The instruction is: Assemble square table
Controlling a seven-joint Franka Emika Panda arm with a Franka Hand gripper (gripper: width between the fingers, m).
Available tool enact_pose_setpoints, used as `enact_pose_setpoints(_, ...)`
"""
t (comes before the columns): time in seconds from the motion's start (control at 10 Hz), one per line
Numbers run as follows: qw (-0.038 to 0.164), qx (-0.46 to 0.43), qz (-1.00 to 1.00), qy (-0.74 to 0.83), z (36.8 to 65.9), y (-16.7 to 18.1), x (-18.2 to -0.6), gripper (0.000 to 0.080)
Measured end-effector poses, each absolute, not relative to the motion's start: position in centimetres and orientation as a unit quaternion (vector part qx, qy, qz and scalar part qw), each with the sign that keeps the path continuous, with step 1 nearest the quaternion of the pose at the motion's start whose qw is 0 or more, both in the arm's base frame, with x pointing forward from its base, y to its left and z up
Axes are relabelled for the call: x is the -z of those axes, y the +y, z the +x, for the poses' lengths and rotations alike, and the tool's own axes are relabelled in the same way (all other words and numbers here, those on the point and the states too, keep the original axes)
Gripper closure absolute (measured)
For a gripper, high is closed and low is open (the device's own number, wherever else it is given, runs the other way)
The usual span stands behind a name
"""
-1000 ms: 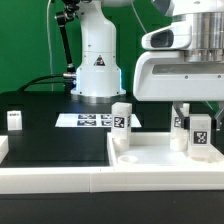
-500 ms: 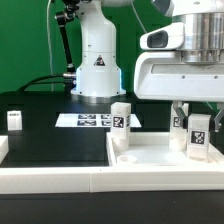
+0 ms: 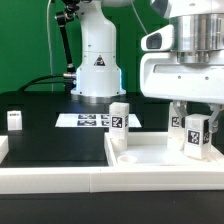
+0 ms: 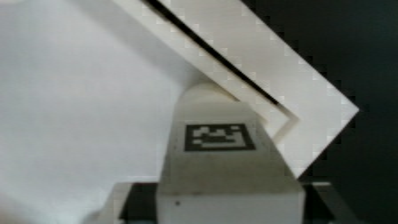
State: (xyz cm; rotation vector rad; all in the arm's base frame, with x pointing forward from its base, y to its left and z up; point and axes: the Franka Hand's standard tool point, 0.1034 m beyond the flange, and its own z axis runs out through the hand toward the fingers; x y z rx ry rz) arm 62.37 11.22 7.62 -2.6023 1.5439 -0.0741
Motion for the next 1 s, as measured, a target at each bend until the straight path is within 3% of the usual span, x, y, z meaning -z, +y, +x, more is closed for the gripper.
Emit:
enact_pose_setpoints(0.2, 0.069, 0.019, -0.806, 0.587, 62.51, 11.24, -7.62, 0.0509)
enact_pose_setpoints(1.0, 0.074, -0.016, -0.591, 0.803, 62.41, 11.20, -7.53, 0.0509)
